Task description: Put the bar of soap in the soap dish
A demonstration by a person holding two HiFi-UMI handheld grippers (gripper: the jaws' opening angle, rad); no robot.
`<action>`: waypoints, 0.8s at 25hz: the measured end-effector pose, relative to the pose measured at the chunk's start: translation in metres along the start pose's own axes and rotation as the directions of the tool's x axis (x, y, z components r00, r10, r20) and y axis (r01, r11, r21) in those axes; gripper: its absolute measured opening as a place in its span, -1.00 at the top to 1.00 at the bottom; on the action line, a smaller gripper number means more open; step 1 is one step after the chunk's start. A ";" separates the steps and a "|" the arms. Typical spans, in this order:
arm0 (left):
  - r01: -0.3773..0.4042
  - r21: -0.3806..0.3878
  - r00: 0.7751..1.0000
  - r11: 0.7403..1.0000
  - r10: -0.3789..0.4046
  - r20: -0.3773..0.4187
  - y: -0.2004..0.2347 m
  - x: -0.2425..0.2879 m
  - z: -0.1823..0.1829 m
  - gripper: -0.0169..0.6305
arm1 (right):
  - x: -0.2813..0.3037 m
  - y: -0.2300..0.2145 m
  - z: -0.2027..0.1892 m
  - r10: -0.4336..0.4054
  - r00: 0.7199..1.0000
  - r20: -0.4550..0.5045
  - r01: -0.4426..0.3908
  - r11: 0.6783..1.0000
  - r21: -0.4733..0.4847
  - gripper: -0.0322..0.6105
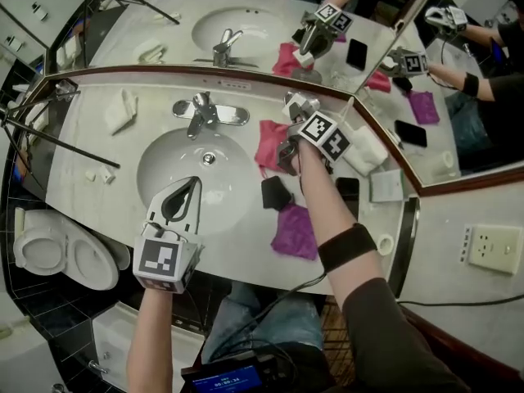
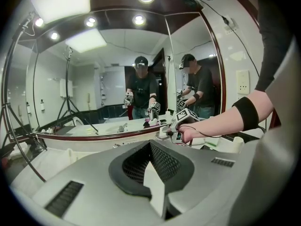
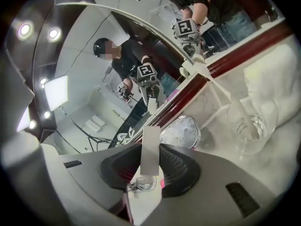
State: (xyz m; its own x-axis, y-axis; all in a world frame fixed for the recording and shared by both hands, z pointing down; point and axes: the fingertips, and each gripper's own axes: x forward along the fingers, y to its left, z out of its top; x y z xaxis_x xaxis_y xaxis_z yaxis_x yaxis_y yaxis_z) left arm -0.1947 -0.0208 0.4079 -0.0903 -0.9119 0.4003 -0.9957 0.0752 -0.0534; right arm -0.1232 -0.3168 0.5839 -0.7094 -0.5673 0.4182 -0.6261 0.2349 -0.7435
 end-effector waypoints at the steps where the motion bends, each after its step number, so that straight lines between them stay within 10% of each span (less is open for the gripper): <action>1: 0.002 0.002 1.000 1.000 -0.002 -0.004 0.002 0.001 -0.002 0.94 | 0.004 -0.003 0.002 -0.006 1.000 0.007 0.006 0.999 0.031 0.49; 20: -0.001 -0.009 1.000 1.000 0.001 -0.010 0.020 0.007 -0.008 0.94 | 0.024 -0.030 0.003 -0.117 0.992 0.051 0.103 0.969 0.224 0.27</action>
State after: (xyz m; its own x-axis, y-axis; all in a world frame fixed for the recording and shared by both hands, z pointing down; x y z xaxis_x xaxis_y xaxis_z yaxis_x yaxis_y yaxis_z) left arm -0.2153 -0.0228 0.4172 -0.0918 -0.9076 0.4097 -0.9957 0.0802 -0.0454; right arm -0.1205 -0.3397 0.6149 -0.6140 -0.6305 0.4748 -0.6073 -0.0069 -0.7945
